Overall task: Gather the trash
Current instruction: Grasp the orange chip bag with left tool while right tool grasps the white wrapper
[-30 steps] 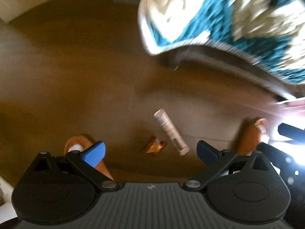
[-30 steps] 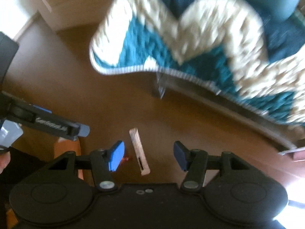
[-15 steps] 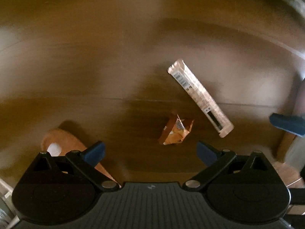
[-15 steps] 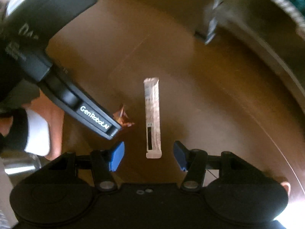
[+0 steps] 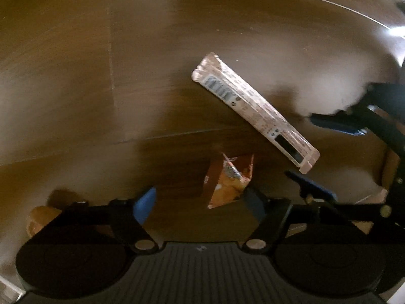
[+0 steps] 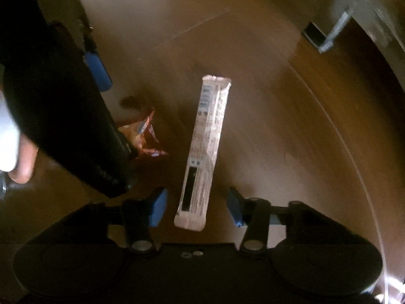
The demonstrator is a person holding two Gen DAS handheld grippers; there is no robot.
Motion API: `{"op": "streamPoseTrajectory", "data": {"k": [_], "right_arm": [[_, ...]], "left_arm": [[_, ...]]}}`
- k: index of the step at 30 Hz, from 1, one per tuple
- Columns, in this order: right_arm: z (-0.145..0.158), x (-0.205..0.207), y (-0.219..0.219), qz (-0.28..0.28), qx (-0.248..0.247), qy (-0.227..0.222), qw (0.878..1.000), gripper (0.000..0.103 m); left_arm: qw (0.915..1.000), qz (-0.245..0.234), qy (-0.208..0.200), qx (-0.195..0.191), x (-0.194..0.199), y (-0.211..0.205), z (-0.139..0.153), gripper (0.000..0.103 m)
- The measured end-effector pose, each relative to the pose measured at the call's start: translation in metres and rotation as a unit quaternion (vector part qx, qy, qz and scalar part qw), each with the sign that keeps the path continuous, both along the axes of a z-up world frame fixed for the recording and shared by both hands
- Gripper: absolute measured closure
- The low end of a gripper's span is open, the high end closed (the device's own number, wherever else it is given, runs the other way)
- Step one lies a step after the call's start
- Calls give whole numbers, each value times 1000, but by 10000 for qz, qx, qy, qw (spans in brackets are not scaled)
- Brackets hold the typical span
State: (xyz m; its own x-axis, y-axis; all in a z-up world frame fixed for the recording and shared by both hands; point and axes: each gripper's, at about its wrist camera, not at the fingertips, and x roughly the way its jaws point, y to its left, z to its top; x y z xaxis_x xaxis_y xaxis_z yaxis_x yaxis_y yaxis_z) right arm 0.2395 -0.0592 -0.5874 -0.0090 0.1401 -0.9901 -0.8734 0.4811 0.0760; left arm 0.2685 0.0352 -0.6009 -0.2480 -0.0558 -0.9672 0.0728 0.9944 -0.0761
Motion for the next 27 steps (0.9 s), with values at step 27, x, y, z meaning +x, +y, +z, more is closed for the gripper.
{"op": "streamPoseTrajectory", "data": {"k": [27], "right_arm": [[77, 29, -6, -1408, 92, -332, 9894, 86]], "left_arm": [[9960, 772, -452, 71, 28, 16, 74, 70]]}}
